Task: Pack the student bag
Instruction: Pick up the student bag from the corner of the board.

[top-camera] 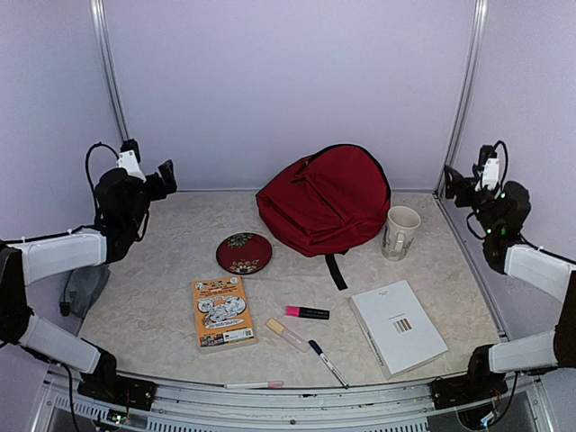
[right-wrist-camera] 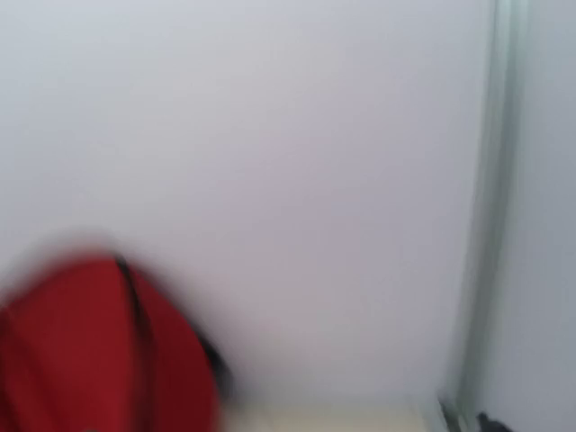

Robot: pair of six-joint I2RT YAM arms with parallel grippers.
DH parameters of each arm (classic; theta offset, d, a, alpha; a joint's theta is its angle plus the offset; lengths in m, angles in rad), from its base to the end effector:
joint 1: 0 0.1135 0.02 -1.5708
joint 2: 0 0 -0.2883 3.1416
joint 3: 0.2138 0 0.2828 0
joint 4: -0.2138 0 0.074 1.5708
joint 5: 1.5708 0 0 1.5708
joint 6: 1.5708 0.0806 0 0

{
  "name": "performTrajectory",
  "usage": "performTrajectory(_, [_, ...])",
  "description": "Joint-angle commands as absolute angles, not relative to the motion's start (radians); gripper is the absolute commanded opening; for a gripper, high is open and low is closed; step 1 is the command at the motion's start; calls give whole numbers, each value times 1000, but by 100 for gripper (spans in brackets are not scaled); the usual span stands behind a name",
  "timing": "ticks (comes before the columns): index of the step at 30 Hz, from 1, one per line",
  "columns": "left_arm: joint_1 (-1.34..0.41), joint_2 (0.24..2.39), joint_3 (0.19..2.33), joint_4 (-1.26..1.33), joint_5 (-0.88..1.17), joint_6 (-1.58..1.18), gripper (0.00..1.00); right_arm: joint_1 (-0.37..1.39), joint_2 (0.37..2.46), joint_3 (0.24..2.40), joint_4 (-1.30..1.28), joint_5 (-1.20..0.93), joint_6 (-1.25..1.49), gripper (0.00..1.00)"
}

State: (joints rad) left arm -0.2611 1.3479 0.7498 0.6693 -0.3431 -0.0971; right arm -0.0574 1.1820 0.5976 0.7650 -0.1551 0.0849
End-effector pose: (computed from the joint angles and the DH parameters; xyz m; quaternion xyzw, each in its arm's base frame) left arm 0.3625 -0.0688 0.2993 -0.0695 0.6795 -0.0140 0.7303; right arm 0.3256 -0.0062 0.3055 -0.0139 0.6411 0.0601 0.7649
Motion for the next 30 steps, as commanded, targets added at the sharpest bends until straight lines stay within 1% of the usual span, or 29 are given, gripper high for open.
performTrajectory(1, [-388, 1340, 973, 324, -164, -161, 99, -37, 1192, 887, 401, -390, 235, 100])
performTrajectory(4, [-469, 1397, 1170, 108, 2, -115, 99, 36, 1301, 1089, 235, -415, 214, 100])
performTrajectory(7, [-545, 1496, 1348, -117, 117, -96, 99, 97, 1484, 1344, -20, -334, 139, 100])
performTrajectory(8, [-564, 1526, 1396, -195, 162, -79, 99, 101, 1551, 1466, -105, -302, 135, 100])
performTrajectory(10, [-597, 1574, 1459, -325, 219, -57, 99, 100, 1681, 1612, -252, -258, 146, 100])
performTrajectory(12, [-623, 1585, 1437, -343, 267, -59, 99, 100, 1781, 1695, -321, -251, 138, 100])
performTrajectory(14, [-647, 1573, 1367, -278, 299, -58, 99, 100, 1859, 1737, -343, -270, 128, 100])
performTrajectory(17, [-660, 1565, 1286, -220, 285, -48, 99, 100, 1961, 1766, -330, -348, 84, 100])
performTrajectory(19, [-657, 1586, 1304, -285, 239, -50, 99, 100, 2030, 1798, -333, -408, 60, 100])
performTrajectory(22, [-655, 1602, 1324, -325, 167, -49, 99, 100, 2152, 1875, -357, -424, 60, 100])
performTrajectory(24, [-652, 1597, 1323, -326, 186, -44, 99, 102, 2207, 1939, -361, -447, 71, 99])
performTrajectory(25, [-652, 1591, 1317, -321, 196, -43, 99, 104, 2247, 1970, -359, -472, 81, 96])
performTrajectory(26, [-653, 1582, 1309, -313, 200, -42, 99, 107, 2264, 2002, -359, -506, 87, 91])
performTrajectory(28, [-653, 1567, 1297, -301, 199, -41, 99, 115, 2316, 2081, -369, -558, 101, 66])
performTrajectory(30, [-653, 1559, 1292, -297, 188, -39, 99, 123, 2342, 2143, -388, -588, 112, 29])
